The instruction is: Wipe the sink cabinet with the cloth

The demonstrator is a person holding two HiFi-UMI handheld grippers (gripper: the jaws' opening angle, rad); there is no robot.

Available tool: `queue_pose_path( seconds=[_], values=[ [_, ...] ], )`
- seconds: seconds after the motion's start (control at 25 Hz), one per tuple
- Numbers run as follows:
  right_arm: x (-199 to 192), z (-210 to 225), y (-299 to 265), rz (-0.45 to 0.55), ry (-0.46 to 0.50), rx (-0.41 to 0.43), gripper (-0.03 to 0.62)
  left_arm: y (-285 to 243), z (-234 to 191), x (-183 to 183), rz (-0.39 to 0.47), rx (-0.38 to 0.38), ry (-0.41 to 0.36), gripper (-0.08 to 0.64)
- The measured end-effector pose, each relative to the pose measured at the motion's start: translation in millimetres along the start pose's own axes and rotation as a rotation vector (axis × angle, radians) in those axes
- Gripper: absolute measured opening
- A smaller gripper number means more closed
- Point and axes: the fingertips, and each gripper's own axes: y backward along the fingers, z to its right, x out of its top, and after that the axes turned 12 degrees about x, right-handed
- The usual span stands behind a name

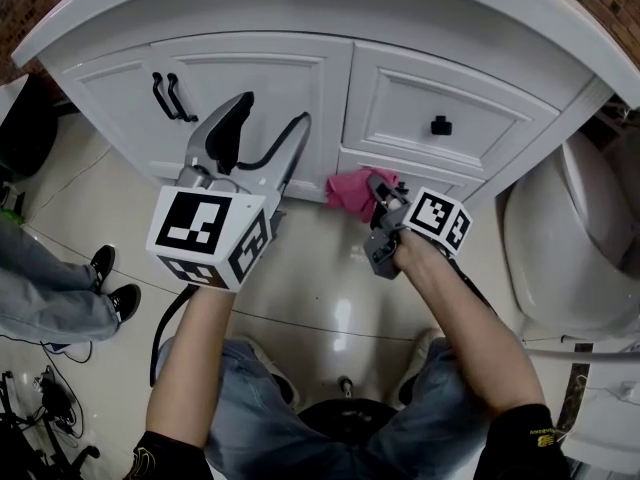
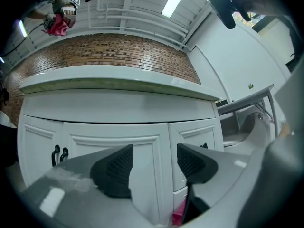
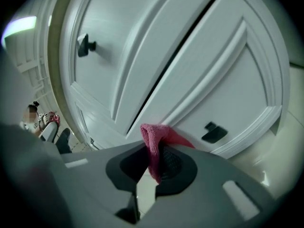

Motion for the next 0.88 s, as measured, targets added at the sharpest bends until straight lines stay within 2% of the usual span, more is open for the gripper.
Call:
queue_pose_path(
  seconds=[0.36, 0.6, 0.72, 0.88],
  values=[
    [69.0, 51.4, 105.3, 0.118, 0.054, -0.174, 0.020, -13.0, 37.1, -2.0, 0.001, -0.064, -0.013, 0.291],
    [103.3, 83.7, 160.1, 0.192, 0.063, -0.316, 0.020, -25.3, 52.8, -4.7, -0.005, -0.083, 0.017, 0.291],
    [98.0, 87.2, 165.2, 0.176, 0.061, -0.328, 0.020, -29.0, 59.2, -5.8, -0.006, -0.094, 0.020, 0.290],
    [52.4, 71.1, 128.3, 0.057, 0.072, -0.254, 0.020, -33.4, 56.4, -7.9, -0.012, -0.081, 0.032, 0.288]
  ],
)
